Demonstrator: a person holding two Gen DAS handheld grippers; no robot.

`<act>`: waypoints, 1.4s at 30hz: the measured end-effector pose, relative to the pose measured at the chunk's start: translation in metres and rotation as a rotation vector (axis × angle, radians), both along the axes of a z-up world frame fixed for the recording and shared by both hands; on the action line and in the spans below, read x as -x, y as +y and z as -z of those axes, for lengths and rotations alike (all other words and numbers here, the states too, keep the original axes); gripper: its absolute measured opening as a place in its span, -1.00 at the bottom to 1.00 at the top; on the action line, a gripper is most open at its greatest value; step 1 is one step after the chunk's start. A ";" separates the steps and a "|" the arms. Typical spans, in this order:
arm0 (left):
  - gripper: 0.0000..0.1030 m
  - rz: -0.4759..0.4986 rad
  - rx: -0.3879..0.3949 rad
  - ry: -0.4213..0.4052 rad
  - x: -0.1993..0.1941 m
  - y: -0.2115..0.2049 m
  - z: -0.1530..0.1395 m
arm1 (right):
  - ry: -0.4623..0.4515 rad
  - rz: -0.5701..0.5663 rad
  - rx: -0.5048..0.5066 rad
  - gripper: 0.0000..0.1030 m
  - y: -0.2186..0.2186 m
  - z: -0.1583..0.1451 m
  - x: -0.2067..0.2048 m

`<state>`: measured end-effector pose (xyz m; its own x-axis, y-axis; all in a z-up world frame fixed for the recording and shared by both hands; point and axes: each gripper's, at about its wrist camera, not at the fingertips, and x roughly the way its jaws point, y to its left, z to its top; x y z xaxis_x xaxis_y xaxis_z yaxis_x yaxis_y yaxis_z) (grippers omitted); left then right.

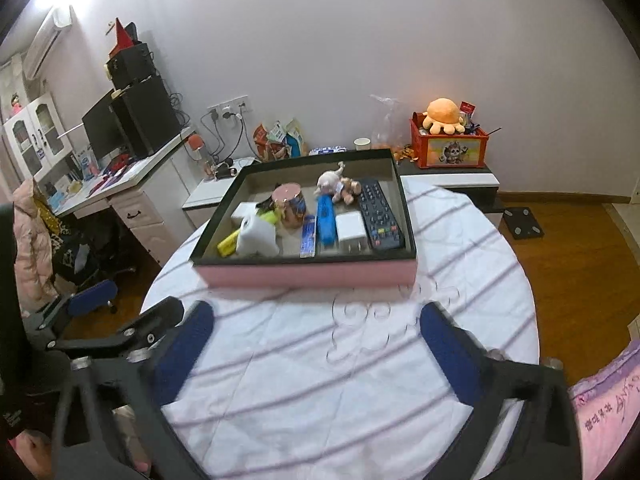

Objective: Organize rigid objects

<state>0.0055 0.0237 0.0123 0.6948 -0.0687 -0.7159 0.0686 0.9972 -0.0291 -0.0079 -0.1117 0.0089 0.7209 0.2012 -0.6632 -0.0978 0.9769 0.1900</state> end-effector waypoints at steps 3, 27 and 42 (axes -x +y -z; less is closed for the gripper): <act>1.00 -0.008 -0.003 0.001 0.020 0.004 0.002 | -0.005 0.003 0.008 1.00 0.001 0.001 0.017; 1.00 -0.074 -0.099 -0.078 0.069 0.012 -0.039 | -0.088 0.015 0.045 1.00 0.013 -0.029 0.066; 1.00 -0.046 -0.095 -0.141 0.081 0.007 -0.065 | -0.144 0.045 0.070 1.00 0.012 -0.052 0.085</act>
<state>-0.0754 0.0308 0.0772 0.7895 0.0289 -0.6131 0.0196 0.9972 0.0722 -0.0927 -0.1000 0.0609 0.8168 0.1235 -0.5636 -0.0748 0.9912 0.1089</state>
